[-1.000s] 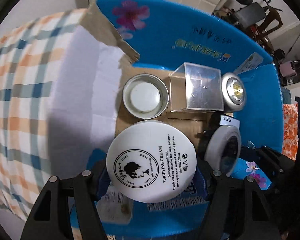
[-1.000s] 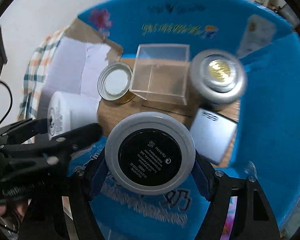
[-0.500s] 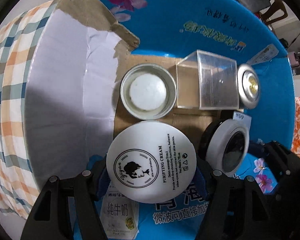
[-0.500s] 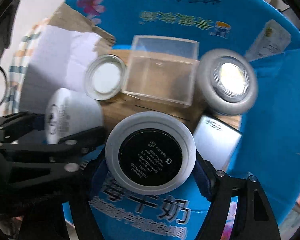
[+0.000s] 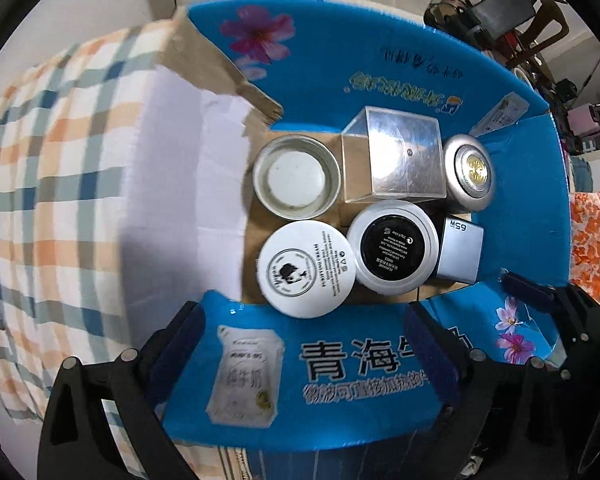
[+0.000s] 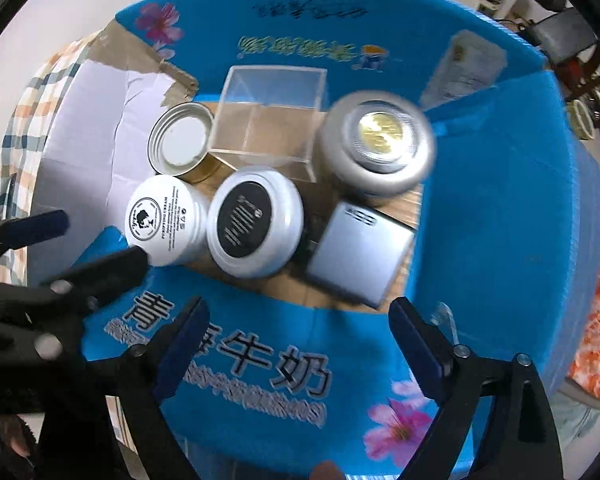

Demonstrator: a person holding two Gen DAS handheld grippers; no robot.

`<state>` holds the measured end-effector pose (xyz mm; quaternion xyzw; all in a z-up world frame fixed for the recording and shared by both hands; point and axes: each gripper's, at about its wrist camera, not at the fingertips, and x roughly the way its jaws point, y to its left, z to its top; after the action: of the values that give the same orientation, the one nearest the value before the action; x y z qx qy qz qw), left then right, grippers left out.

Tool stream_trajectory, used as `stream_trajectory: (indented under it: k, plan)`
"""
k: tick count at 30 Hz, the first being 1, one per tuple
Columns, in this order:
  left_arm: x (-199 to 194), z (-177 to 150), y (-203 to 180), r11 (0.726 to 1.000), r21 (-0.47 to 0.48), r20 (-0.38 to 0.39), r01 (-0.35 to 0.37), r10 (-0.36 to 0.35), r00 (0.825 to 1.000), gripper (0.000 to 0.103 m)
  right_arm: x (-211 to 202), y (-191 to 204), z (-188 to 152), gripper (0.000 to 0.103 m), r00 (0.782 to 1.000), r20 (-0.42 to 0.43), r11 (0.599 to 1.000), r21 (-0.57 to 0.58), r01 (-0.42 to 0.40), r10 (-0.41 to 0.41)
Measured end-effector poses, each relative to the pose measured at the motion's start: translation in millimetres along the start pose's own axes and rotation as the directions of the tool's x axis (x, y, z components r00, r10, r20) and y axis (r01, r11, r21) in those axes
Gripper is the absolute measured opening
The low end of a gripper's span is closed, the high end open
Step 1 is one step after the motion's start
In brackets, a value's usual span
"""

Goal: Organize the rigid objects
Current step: 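Withdraw both tools from the blue box toward the remaining items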

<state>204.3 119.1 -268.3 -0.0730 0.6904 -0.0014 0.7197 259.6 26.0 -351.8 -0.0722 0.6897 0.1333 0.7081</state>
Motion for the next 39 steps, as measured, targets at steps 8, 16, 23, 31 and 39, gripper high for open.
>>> stream_trajectory:
  k: [8, 16, 23, 31, 39]
  plan:
    - [-56.8, -15.9, -2.4, 0.995, -0.003, 0.148, -0.098, 0.097, 0.984, 0.100, -35.0, -15.1, -27.6, 0.095, 0.999, 0.047, 0.996, 0.088, -0.016, 0.012]
    - [-96.9, -33.0, -7.6, 0.994, 0.004, 0.253, -0.106, 0.102, 0.962, 0.100, -109.8, -23.9, -71.0, 0.095, 0.990, 0.135, 0.990, 0.139, 0.018, -0.037]
    - [-137.8, -55.1, -8.0, 0.994, 0.002, 0.323, -0.109, 0.102, 0.941, 0.100, -169.7, -16.6, -101.2, 0.095, 0.974, 0.218, 0.988, 0.155, 0.021, -0.055]
    - [-164.9, -75.8, -15.6, 0.994, 0.029, 0.368, -0.104, 0.086, 0.926, 0.100, -220.7, -9.1, -131.8, 0.095, 0.957, 0.288, 0.987, 0.163, -0.010, -0.037]
    - [-172.4, -90.1, -43.1, 0.996, 0.068, 0.398, -0.055, 0.024, 0.917, 0.100, -237.9, -25.3, -157.5, 0.095, 0.954, 0.298, 0.986, 0.162, -0.024, -0.026]
